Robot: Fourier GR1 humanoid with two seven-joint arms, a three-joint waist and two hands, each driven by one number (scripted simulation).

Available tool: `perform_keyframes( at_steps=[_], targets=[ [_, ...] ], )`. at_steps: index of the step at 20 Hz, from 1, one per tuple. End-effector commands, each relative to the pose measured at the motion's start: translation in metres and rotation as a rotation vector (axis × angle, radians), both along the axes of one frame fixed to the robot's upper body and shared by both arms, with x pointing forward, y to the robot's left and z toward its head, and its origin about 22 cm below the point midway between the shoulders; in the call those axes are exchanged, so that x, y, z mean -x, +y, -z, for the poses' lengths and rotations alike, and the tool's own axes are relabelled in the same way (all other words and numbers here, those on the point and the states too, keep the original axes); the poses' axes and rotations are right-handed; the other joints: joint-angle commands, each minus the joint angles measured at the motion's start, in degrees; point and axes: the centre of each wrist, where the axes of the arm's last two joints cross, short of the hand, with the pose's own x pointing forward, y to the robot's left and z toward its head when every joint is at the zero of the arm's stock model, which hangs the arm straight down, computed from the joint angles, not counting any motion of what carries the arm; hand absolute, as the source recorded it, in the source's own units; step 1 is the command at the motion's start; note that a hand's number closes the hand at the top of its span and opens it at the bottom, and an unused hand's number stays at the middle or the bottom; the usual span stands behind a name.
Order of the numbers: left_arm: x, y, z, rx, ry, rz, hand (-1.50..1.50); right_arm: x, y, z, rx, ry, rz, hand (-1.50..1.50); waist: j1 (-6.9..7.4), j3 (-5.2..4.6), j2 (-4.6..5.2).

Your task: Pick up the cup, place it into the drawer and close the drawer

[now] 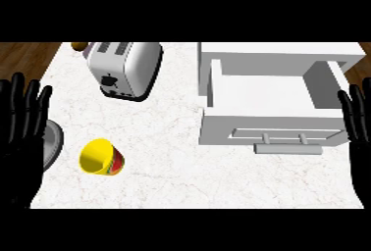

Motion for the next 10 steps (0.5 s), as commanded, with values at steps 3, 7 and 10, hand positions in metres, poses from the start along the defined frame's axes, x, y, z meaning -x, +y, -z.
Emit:
perform_keyframes(
  at_steps=[3,7,10],
  targets=[
    [0.001,0.008,0.003,-0.013,-0.029,0.410,-1.50,-0.006,0.008,-0.009,-0.006,-0.043,-0.035,-1.50,-0.36,0.65,1.01],
    [0.000,0.009,0.030,0.044,0.199,0.707,-1.50,-0.006,0.017,0.009,0.033,0.084,-0.172,-1.50,-0.64,0.55,1.89],
    [-0.011,0.051,0.026,0.037,0.227,0.791,-1.50,-0.008,0.011,0.002,0.061,0.092,-0.200,-1.50,-0.80,0.71,1.44]
  ],
)
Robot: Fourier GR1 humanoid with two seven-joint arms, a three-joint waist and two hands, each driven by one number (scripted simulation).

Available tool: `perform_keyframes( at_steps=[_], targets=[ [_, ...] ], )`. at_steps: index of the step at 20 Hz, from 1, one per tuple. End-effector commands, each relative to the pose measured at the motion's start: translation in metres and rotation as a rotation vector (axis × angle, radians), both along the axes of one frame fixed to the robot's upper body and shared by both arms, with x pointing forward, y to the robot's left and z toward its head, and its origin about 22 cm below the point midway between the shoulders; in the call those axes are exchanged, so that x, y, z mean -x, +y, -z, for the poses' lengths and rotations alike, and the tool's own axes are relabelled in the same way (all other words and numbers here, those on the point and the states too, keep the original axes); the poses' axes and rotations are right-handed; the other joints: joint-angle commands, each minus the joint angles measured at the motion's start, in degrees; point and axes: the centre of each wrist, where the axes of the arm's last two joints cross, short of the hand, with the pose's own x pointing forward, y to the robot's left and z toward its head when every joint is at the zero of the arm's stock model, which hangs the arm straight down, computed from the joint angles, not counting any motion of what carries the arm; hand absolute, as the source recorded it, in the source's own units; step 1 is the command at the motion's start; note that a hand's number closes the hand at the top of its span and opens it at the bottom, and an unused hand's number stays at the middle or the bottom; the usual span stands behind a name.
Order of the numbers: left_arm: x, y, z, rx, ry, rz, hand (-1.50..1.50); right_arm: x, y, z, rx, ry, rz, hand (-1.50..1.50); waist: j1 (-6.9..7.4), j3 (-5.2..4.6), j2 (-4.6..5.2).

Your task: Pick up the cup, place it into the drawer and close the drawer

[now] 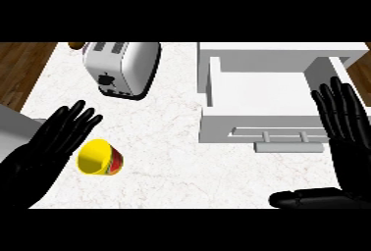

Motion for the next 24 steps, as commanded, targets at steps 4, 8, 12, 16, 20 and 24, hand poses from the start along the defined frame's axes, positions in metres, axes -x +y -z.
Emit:
perform_keyframes(
  at_steps=[4,8,12,16,20,24],
  targets=[
    [-0.013,0.080,0.029,0.070,0.130,0.178,-1.50,-0.020,0.002,0.003,0.003,0.085,-0.062,-1.50,0.22,0.23,-0.13],
    [-0.037,0.119,0.036,-0.018,0.179,0.162,-1.50,-0.030,-0.003,-0.007,0.016,0.071,-0.067,-1.50,-0.10,0.26,-0.18],
    [-0.064,0.098,0.063,-0.048,0.226,0.166,-1.50,-0.032,0.010,-0.016,0.000,0.049,-0.083,-1.50,-0.25,0.28,-0.28],
    [-0.080,0.102,0.092,-0.102,0.251,0.151,-1.50,-0.049,0.008,-0.021,0.027,0.047,-0.063,-1.50,-0.46,0.24,-0.18],
    [-0.063,0.142,0.117,-0.101,0.296,0.094,-1.50,-0.054,-0.009,-0.011,0.038,0.028,-0.073,-1.50,-0.42,0.22,-0.12],
    [-0.079,0.120,0.147,-0.141,0.300,0.060,-1.50,-0.057,-0.009,-0.010,0.024,0.032,-0.074,-1.50,-0.90,0.17,0.01]
  ],
)
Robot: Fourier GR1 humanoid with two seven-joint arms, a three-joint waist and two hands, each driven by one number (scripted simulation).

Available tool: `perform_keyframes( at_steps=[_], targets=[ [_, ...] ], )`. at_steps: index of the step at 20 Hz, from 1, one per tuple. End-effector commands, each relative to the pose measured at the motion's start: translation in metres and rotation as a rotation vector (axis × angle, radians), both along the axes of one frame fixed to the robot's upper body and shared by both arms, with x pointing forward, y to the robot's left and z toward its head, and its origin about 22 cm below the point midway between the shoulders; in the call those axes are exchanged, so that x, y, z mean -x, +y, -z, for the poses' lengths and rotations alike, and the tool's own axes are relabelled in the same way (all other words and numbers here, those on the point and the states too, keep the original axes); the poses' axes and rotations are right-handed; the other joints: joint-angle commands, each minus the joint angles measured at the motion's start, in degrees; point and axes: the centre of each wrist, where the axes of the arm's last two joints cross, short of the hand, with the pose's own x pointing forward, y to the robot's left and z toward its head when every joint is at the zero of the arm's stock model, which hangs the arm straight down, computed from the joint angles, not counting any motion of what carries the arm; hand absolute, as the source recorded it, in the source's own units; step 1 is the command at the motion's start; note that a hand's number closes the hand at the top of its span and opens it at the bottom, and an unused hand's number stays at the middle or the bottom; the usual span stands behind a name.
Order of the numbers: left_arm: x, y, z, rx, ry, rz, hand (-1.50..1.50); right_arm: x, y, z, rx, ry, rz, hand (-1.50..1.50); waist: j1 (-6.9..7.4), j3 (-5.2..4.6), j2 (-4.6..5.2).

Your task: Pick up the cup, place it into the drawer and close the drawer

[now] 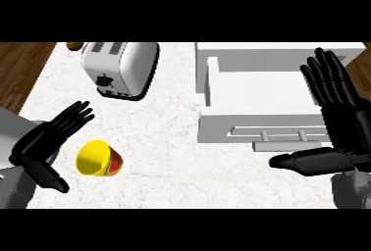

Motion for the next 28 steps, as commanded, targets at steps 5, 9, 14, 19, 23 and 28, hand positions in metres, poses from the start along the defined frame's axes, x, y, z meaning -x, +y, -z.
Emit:
perform_keyframes(
  at_steps=[5,9,14,19,23,28],
  targets=[
    [0.026,0.013,0.056,0.011,0.006,0.011,-1.50,-0.001,0.012,-0.010,-0.004,-0.005,0.000,-1.50,-0.16,-0.07,0.03],
    [0.017,0.017,0.062,-0.010,0.016,-0.003,-1.50,-0.004,-0.005,-0.016,-0.001,-0.004,-0.021,-1.50,-0.83,-0.13,0.24],
    [0.016,0.013,0.074,-0.019,0.007,-0.022,-1.50,-0.009,-0.011,-0.018,0.010,-0.020,-0.014,-1.50,-1.41,-0.23,0.61],
    [0.022,-0.008,0.094,0.008,-0.024,-0.033,-1.50,-0.008,0.005,-0.017,-0.008,-0.008,-0.001,-1.50,-0.92,-0.22,0.50],
    [0.003,-0.012,0.085,0.005,-0.029,-0.020,-1.50,-0.007,0.007,-0.022,-0.011,-0.025,-0.023,-1.50,-1.62,-0.25,0.63],
    [0.015,-0.022,0.101,0.018,-0.055,-0.023,-1.50,-0.007,-0.006,-0.022,0.014,0.004,-0.033,-1.50,-1.60,-0.23,0.52]
  ],
)
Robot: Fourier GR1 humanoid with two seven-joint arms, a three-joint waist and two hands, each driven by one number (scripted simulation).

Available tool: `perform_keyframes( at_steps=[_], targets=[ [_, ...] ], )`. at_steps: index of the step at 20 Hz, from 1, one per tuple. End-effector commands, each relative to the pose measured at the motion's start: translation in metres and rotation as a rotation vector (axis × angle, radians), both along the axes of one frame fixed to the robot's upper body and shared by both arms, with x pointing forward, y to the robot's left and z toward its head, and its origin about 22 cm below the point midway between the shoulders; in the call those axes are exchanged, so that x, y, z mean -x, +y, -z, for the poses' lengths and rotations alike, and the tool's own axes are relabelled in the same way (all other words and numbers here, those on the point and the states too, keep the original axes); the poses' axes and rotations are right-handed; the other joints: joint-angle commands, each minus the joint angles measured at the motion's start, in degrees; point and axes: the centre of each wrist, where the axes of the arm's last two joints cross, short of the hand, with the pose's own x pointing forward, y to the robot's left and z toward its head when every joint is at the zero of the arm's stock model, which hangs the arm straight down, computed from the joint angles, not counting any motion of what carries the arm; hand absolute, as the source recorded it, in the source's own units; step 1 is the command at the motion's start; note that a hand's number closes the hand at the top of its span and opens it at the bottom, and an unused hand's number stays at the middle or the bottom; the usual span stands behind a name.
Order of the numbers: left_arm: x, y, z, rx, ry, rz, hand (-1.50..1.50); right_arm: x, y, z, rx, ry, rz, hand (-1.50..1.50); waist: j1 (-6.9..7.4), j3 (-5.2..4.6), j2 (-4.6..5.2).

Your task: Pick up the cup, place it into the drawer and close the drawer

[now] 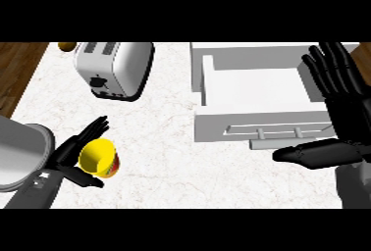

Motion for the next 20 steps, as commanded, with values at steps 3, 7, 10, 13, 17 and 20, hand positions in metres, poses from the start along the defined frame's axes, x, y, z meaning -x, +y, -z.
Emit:
perform_keyframes(
  at_steps=[3,7,10,13,17,20],
  targets=[
    [-0.005,-0.003,0.001,0.172,-0.056,0.103,-1.50,-0.003,-0.009,0.000,0.008,0.004,-0.003,-1.50,-0.26,-0.06,0.17],
    [0.015,-0.015,0.022,0.189,-0.067,0.109,-1.50,-0.004,-0.007,-0.011,-0.004,-0.003,0.011,-1.50,-0.20,-0.14,0.13],
    [0.002,-0.033,0.020,0.218,-0.030,0.157,-1.50,-0.001,-0.002,0.000,0.014,0.009,0.000,-1.50,-0.34,-0.09,0.01],
    [-0.008,-0.044,0.017,0.275,0.006,0.166,-1.50,0.003,-0.007,0.001,0.002,-0.004,-0.018,-1.50,-1.05,-0.06,0.03],
    [-0.008,-0.054,0.018,0.347,0.016,0.253,1.50,-0.006,-0.011,-0.003,0.007,0.000,0.012,-1.50,-0.17,-0.13,0.18],
    [-0.004,-0.045,0.015,0.308,-0.200,0.147,1.50,-0.001,-0.017,0.003,0.024,0.013,0.013,-1.50,0.16,-0.13,-0.02]
  ],
)
